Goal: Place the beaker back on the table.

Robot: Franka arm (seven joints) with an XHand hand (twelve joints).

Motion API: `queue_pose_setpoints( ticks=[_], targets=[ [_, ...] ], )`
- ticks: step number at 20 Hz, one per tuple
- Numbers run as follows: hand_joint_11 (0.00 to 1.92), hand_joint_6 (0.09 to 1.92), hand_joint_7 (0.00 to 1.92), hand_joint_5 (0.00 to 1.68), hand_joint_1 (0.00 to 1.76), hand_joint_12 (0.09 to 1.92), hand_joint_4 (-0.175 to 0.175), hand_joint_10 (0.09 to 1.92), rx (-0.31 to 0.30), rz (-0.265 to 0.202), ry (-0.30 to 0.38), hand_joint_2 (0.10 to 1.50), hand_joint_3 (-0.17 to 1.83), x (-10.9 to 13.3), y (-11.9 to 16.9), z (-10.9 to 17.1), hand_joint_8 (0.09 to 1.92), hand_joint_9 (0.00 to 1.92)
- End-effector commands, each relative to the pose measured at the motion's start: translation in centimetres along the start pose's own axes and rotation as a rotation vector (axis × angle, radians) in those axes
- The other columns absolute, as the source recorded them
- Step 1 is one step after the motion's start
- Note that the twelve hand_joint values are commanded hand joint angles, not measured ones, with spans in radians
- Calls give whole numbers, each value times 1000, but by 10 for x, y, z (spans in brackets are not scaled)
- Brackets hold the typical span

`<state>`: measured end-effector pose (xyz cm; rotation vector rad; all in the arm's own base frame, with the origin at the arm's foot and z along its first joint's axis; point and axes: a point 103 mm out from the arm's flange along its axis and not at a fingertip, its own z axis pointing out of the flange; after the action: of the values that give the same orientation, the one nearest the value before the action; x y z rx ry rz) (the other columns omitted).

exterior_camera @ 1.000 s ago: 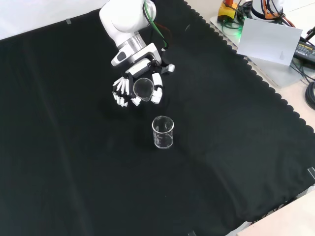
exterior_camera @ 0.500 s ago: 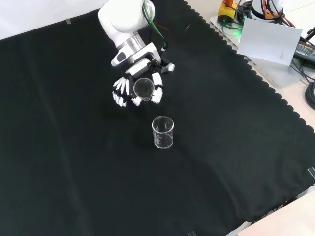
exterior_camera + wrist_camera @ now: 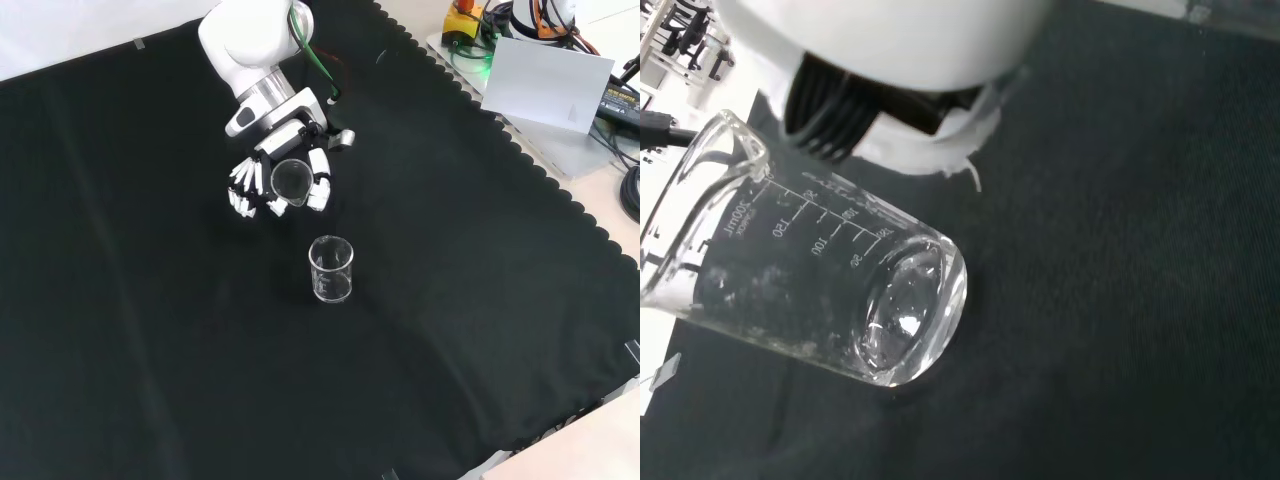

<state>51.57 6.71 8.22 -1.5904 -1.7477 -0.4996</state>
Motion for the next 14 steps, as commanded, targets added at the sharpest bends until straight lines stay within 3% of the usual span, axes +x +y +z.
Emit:
queue_pose_setpoints(
  ticks=[1,3,5,7,14],
  targets=[
    [0,961,620,1088,1075,948,175,680,4,6,-12,741,635,3,-2,9,87,272],
    [0,966,620,1072,1068,951,175,678,7,6,-6,776,579,3,-1,9,87,274],
    [0,956,619,946,1074,947,103,664,7,10,-1,628,749,1,-1,7,87,281],
    [0,949,618,885,1081,948,65,660,8,11,1,535,880,-1,0,4,87,284],
    [0,916,608,771,1089,948,52,661,8,8,-13,488,936,3,0,10,87,285]
  ],
)
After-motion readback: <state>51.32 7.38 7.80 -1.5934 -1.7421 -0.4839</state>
